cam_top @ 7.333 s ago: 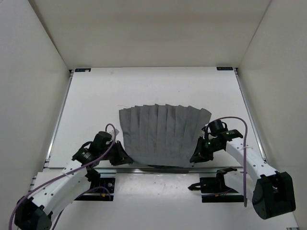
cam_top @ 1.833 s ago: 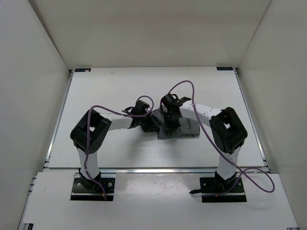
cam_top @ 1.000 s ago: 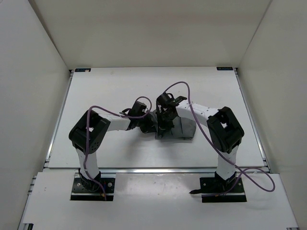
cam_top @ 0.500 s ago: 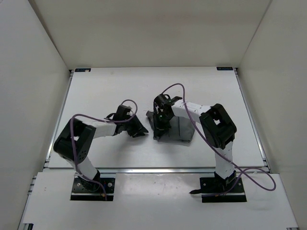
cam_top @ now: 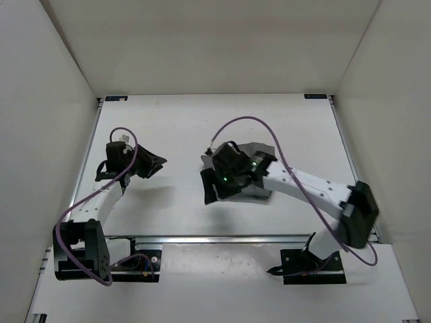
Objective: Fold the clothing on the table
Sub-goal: Fold the skirt
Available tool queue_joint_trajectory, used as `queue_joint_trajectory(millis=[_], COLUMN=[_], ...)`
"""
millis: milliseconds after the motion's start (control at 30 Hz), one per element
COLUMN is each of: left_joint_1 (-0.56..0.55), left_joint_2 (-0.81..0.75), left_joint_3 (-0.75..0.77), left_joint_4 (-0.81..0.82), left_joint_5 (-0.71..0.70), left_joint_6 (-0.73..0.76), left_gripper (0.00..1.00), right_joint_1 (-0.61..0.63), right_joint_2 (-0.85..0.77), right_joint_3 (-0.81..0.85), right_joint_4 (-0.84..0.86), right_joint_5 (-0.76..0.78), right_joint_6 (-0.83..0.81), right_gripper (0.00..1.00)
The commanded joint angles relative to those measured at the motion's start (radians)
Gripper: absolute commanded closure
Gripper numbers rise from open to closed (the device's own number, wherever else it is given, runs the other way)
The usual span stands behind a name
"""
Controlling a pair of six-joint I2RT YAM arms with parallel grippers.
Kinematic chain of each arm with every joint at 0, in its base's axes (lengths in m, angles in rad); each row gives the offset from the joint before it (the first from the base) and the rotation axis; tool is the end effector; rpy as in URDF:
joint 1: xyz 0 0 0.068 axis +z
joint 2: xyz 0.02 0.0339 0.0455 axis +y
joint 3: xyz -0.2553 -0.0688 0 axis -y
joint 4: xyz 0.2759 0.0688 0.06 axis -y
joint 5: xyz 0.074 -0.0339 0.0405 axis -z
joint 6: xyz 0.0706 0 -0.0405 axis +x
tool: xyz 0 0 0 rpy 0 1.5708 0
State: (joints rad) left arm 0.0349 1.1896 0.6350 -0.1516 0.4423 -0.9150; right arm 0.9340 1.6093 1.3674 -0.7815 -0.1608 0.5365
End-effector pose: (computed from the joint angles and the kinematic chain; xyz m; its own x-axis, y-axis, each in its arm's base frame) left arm 0.2969 -0.0199 0.1668 -0.6284 -0.7387 -0.2438 -0.3348 0.5398 -0.7724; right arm 0.2209 0.3178 0.2381 -0.8674 -0.3243 -0.3775 -0.4652 0.7978 0.3835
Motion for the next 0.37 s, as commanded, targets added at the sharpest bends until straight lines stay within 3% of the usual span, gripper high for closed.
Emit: queue_joint_trajectory(millis=[0, 133, 233, 333], left_joint_1=[-0.017, -0.086, -0.107, -0.11], left_joint_2=[0.005, 0.024, 0.03, 0.016], left_joint_3=[0.028, 0.063, 0.075, 0.088], left_joint_4=[-0.056, -0.031, -0.035, -0.052], left_joint_5=[0.05, 0.041, 0.045, 0.036], left_joint_6=[0.025, -0.001, -0.01, -0.005], left_gripper=[0.54, 0.55, 0.57, 0.57], right_joint_1=[-0.015, -0.148, -0.347, -0.496], right_joint_2=[-0.168, -0.325, -0.429, -0.422], right_joint_3=[-0.21, -0.371, -0.471, -0.479], right_joint_4=[0.007, 0.019, 0.054, 0.047], right_joint_5=[0.072, 0.061, -0.006, -0.017], right_joint_6=[0.077, 0.071, -0.013, -0.12], right_gripper=[0.4, 0.38, 0.38, 0.38])
